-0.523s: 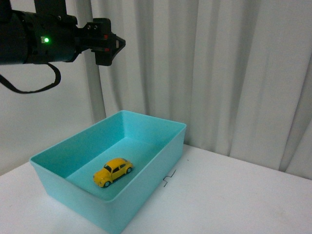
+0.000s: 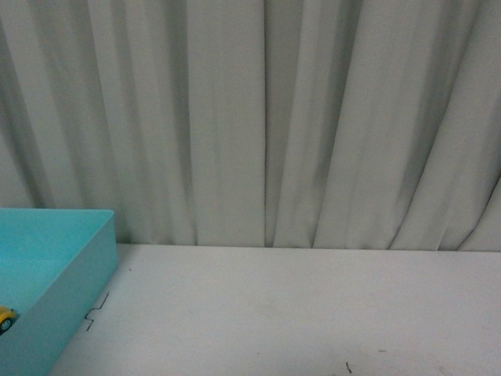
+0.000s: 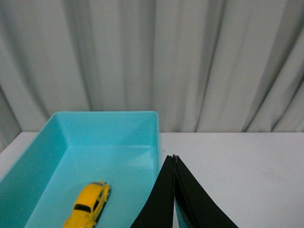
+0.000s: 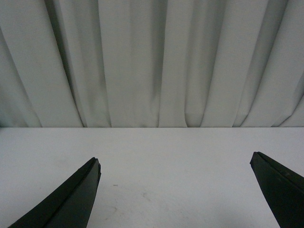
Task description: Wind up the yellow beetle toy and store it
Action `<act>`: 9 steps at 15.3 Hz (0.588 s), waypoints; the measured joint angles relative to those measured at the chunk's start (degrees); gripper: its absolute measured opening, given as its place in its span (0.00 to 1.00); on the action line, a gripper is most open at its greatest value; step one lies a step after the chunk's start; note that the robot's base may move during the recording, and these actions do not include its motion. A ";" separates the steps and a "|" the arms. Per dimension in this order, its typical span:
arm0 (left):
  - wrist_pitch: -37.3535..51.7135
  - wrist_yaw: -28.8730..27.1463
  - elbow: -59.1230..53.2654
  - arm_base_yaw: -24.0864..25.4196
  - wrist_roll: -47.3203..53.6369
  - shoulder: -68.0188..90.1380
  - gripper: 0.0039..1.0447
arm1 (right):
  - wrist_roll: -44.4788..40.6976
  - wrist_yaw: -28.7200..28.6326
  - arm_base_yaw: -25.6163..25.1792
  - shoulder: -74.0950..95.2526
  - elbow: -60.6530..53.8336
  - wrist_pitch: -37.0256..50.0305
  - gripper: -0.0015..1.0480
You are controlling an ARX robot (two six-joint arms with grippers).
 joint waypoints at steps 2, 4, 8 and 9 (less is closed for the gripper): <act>-2.19 -0.74 -1.40 0.48 0.00 -3.72 0.01 | 0.00 0.00 0.00 0.00 0.00 0.00 0.94; -3.02 -0.74 -1.66 0.46 0.00 -4.83 0.01 | 0.00 0.00 0.00 0.00 0.00 0.00 0.94; -5.44 -0.74 -2.75 0.46 0.00 -8.61 0.01 | 0.00 0.00 0.00 0.00 0.00 0.00 0.94; -2.38 -0.74 -4.50 0.46 0.00 -8.66 0.01 | 0.00 0.00 0.00 0.00 0.00 0.00 0.94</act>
